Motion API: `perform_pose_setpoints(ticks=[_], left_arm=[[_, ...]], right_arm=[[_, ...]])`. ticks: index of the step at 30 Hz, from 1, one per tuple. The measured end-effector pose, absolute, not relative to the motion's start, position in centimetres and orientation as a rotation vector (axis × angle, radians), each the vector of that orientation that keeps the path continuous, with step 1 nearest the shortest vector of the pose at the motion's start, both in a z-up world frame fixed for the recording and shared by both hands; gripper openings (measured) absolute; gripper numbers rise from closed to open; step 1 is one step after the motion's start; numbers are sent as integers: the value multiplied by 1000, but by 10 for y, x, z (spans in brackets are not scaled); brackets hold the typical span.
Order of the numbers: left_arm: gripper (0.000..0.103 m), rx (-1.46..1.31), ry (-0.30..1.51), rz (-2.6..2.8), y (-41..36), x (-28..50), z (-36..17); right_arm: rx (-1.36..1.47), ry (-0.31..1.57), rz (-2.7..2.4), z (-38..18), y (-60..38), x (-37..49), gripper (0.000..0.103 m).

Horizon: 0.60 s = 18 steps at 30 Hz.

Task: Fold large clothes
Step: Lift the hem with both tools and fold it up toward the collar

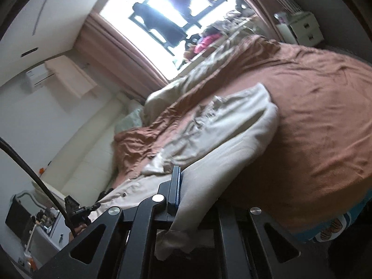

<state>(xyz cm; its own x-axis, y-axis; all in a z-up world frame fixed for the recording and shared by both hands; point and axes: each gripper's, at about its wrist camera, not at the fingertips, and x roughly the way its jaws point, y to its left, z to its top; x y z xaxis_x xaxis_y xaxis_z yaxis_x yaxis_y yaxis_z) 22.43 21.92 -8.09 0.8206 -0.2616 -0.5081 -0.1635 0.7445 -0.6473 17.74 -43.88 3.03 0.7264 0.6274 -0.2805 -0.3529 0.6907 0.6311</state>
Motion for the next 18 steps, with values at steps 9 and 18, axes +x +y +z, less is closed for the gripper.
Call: perform_pose_setpoints(ticks=[9, 18], left_arm=[[2, -764, 529, -56, 234, 153, -49], [2, -731, 484, -75, 231, 90, -31]], right_arm=[[546, 448, 641, 40, -432, 135, 4], [529, 412, 696, 19, -440, 152, 4]])
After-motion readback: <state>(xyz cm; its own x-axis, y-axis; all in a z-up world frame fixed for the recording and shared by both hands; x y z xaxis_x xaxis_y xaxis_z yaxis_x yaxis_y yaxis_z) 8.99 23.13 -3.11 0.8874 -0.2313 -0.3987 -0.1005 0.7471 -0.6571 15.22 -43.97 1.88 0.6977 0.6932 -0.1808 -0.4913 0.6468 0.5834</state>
